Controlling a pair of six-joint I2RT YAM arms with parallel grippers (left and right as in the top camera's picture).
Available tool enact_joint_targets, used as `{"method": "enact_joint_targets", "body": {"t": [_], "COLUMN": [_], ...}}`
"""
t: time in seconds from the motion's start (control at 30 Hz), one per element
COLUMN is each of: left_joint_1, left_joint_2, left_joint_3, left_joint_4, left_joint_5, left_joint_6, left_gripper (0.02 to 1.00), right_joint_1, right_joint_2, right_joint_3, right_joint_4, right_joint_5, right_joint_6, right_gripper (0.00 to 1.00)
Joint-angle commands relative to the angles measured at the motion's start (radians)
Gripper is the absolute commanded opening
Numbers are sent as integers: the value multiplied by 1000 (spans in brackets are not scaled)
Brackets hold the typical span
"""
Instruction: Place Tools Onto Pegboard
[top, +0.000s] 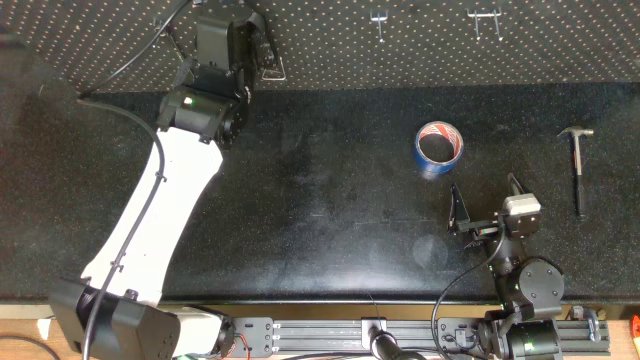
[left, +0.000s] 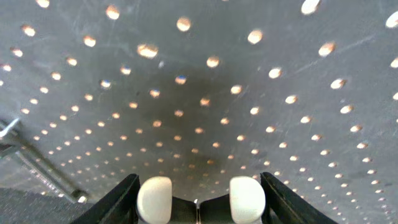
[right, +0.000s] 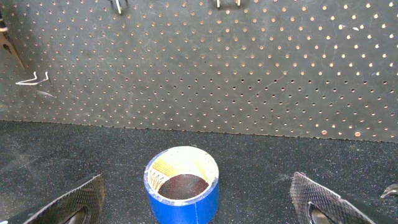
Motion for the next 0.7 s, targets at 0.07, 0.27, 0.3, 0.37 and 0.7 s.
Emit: {"method": "enact_joint_targets", "body": {"t": [0.07,0.27,0.3,0.37,0.7], "left_joint_1": [0,0,0,0,2], "left_joint_2": [-16,3,3,11,164], "left_joint_3": [14,-32,-36,-36,-36], "left_joint_4": [24,-56,-56,-39,40], "left_joint_5": [43,52,51,51,95], "left_joint_6": [17,17,18,18,18], "left_gripper": [27,29,27,29,27], "right_joint_1": [7,7,7,7,7], "right_joint_2": [-6,-6,-6,-6,-6], "right_joint_3": [-4,-4,-4,-4,-4], "right_joint_4": [-3,-3,-3,-3,-3], "right_joint_5": [5,5,5,5,5], "right_joint_6": [12,12,11,12,12], "right_gripper": [976,976,976,976,976]}}
